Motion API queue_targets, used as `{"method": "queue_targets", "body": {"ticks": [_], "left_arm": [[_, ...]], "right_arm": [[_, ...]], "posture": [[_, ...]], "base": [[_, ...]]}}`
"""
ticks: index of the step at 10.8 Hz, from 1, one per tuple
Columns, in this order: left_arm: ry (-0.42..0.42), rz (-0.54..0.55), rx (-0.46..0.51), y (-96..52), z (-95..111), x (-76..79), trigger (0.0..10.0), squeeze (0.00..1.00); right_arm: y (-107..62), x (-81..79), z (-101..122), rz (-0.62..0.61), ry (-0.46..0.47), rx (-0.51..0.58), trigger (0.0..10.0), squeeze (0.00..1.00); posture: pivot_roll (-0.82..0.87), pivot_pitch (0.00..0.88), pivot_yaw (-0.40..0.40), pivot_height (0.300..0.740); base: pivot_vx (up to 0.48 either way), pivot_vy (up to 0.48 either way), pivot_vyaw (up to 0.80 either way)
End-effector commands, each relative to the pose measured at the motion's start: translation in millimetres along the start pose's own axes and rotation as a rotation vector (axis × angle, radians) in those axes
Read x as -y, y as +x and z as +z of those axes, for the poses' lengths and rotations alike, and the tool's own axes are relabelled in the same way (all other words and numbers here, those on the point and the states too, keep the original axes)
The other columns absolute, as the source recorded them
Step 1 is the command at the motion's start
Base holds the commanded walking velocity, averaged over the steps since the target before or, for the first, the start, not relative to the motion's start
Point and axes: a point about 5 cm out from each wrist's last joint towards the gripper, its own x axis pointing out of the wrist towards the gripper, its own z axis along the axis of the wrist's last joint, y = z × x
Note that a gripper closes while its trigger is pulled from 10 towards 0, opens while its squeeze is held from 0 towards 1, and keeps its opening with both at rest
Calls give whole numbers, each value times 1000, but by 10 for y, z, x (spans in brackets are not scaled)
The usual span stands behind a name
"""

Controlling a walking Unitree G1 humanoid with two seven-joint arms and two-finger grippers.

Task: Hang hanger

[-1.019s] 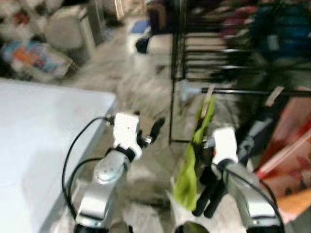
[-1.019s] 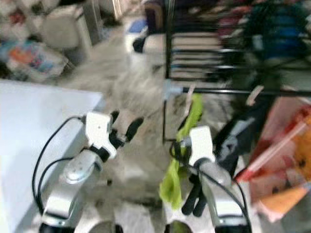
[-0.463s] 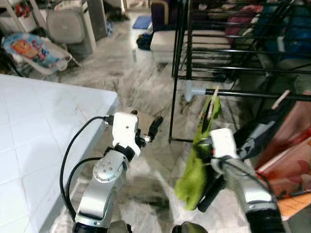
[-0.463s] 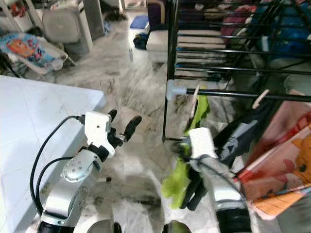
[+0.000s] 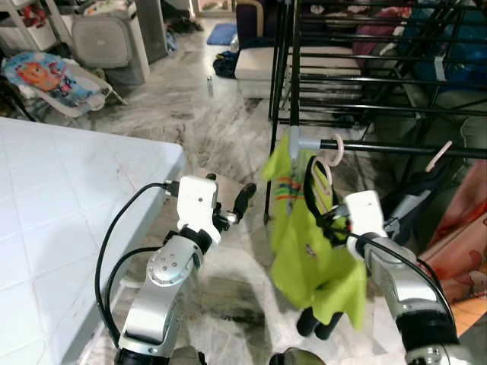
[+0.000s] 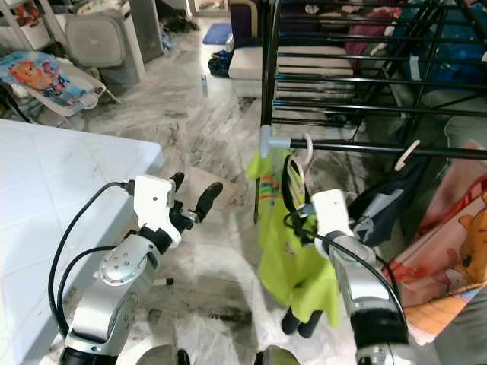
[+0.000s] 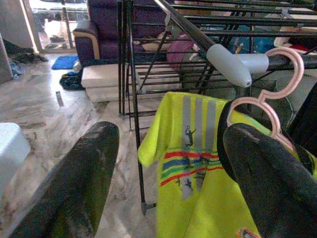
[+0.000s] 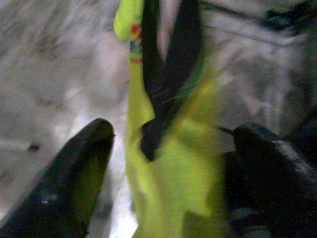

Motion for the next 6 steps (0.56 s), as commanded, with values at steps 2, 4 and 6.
{"method": "queue_targets", "body": {"ticks": [2, 4, 6], "left_arm": [[-1, 14, -23, 1, -25, -19, 10000, 0], [-2, 19, -30, -3, -36, -17, 10000, 0], [-3, 25, -36, -10, -46, -22, 10000, 0]], "right_arm": [[54, 75, -4, 53, -12, -30, 0, 0], [92, 273, 58, 82, -63, -45, 0, 0], [92, 398, 160, 89, -89, -23, 0, 0]], "posture": [[-42, 37, 14, 740], [-36, 37, 6, 740], [-35, 36, 4, 740]], "base": [[0, 0, 0], [0, 0, 0], [0, 0, 0]]}}
